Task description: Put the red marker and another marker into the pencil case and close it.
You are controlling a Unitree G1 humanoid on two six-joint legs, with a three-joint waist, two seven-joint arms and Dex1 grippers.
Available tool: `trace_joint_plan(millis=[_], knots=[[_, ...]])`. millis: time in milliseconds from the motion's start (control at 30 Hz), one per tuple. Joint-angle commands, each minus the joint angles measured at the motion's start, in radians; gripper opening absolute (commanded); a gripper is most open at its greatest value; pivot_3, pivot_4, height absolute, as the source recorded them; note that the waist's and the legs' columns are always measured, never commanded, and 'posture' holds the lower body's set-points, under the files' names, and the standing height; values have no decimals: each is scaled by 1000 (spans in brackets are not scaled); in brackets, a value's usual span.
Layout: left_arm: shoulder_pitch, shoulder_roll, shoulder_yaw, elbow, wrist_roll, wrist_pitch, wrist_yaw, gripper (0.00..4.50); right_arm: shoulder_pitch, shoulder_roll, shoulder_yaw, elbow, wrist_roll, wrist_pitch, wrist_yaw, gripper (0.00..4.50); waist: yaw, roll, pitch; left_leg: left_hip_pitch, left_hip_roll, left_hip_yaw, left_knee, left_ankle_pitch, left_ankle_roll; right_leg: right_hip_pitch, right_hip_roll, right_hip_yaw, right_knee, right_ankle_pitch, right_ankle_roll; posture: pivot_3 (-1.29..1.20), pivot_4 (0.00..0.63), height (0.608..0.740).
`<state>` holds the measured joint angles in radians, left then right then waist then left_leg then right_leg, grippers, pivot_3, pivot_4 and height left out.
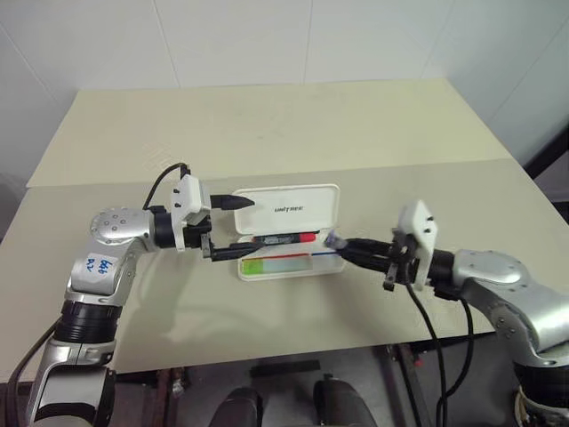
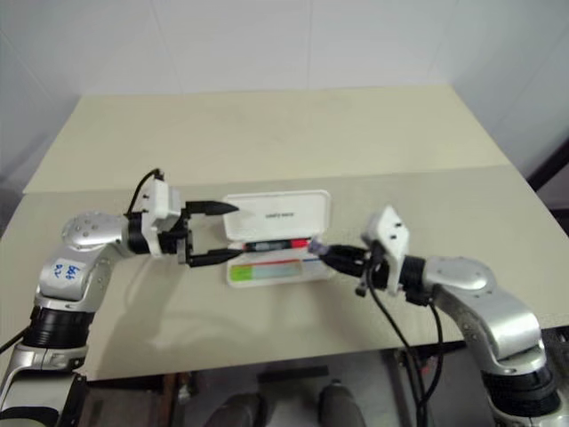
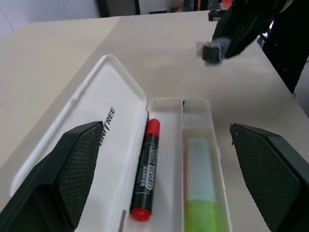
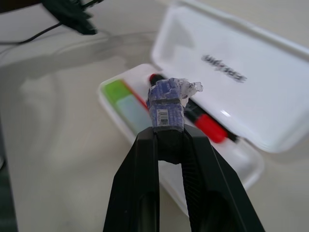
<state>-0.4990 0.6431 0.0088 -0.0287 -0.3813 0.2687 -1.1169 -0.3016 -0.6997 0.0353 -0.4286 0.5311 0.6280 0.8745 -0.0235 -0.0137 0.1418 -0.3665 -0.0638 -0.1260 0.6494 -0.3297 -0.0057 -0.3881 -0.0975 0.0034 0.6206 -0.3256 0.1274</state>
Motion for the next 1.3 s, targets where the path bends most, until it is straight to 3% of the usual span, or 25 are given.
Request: trace_joint_plan(millis=[33,233,433,967,1300], knots=[[11,18,-7,-48,7,-21,-10,4500,-81,-20,86,111,-109,-163,114,317,0,0,0,0,0,0,0,0,0,0,0,0,0,0,0,0,150,740],[24,26,-13,-71,6,-16,-9,4500,-192,-17,187,338,-253,-385,262,317,7,0,0,-1,0,-1,0,0,0,-3,0,0,3,0,0,0,150,740],[28,34,-9,-77,4,-7,-4,4500,-242,-19,199,471,-289,-473,376,317,5,0,0,-1,-2,-2,0,-1,1,-6,-1,-2,5,1,0,0,150,740],[33,29,-10,-89,2,-10,11,4500,-257,10,183,603,-337,-560,416,317,10,0,0,0,-4,-3,1,-1,1,-4,-2,-2,2,1,0,0,150,740],[38,27,-10,-105,0,-8,21,4500,-287,43,187,664,-360,-602,409,3874,10,0,0,0,-4,-3,2,-1,1,-5,-3,-2,3,1,0,0,150,740]])
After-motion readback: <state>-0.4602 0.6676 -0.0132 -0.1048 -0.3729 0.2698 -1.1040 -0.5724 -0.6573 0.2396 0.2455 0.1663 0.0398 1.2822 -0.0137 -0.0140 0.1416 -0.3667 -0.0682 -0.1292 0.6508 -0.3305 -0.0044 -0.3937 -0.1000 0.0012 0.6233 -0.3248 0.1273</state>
